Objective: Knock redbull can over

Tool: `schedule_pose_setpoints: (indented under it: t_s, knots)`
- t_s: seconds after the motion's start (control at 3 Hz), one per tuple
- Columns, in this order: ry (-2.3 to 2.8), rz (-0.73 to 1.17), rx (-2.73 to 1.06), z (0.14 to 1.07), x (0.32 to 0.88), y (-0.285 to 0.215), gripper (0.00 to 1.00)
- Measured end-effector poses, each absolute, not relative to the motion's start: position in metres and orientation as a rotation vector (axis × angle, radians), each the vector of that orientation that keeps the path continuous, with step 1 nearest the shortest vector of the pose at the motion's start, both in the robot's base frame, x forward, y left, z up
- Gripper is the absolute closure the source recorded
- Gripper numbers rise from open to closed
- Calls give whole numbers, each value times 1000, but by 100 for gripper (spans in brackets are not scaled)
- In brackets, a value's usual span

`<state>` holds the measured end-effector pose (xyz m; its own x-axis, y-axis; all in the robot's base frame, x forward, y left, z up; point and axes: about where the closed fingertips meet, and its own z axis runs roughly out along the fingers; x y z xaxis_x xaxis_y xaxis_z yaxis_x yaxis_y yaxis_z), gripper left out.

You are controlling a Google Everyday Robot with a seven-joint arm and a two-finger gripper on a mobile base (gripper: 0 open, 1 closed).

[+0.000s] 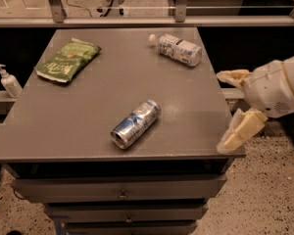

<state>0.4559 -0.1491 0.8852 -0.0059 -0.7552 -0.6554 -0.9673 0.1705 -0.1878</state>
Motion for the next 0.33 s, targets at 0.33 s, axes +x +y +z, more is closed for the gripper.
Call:
schedule_pose_setpoints:
  t_s: [0.33]
  knots:
    - [1798,472,-1557,897,450,-149,0]
